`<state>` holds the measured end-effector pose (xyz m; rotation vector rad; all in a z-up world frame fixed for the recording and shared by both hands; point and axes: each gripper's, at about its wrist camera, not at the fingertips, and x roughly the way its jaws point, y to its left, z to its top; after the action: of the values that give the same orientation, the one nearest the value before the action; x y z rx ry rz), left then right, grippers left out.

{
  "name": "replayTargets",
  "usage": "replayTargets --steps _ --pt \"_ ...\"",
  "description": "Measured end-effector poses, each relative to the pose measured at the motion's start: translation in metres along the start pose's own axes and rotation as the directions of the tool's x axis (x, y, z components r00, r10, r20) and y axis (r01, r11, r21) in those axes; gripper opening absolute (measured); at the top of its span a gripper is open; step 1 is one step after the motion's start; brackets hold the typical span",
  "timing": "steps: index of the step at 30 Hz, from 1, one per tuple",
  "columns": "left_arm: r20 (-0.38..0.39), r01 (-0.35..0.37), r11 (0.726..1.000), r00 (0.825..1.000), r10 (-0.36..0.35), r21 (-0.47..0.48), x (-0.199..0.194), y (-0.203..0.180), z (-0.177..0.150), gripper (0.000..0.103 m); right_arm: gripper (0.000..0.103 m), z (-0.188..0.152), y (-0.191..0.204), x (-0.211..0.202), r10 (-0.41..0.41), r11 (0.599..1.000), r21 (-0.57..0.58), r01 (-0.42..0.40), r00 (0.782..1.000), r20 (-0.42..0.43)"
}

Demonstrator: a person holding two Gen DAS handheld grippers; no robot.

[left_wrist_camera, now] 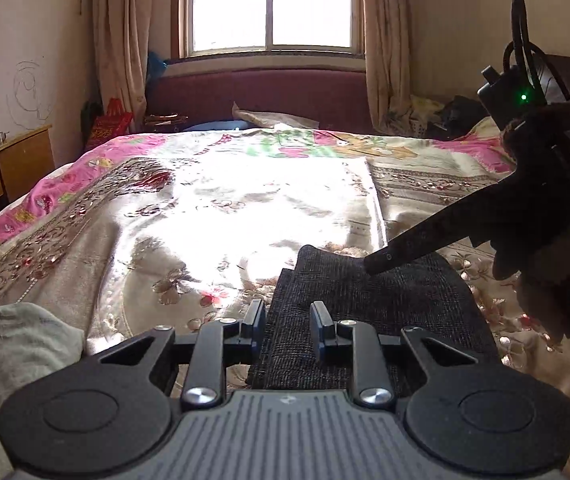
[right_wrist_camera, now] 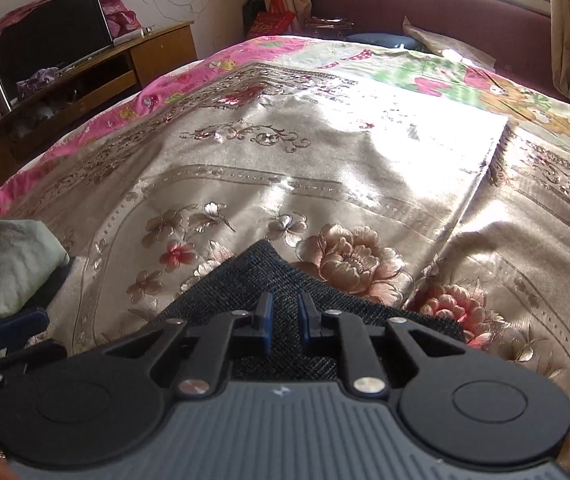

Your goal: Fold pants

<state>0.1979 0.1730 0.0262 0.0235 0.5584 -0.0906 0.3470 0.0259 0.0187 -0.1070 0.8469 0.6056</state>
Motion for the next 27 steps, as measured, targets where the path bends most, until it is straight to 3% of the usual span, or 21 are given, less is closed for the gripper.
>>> replayTargets --steps 4,9,27 --pt "-0.093 0.026 0.994 0.996 -0.016 0.103 0.038 -0.016 -0.003 0.039 0.016 -0.012 -0.003 0.016 0.002 0.998 0.064 0.001 0.999 -0.043" --pt "-0.18 0.03 0.989 0.984 -0.003 0.146 0.06 -0.016 -0.009 0.039 0.014 -0.021 -0.004 0.02 -0.025 0.997 0.076 0.028 0.999 -0.044" --pt "-0.26 0.013 0.982 0.965 0.038 0.189 0.072 -0.025 0.007 0.041 0.014 -0.036 -0.033 -0.006 -0.064 0.987 0.142 0.078 0.993 -0.097"
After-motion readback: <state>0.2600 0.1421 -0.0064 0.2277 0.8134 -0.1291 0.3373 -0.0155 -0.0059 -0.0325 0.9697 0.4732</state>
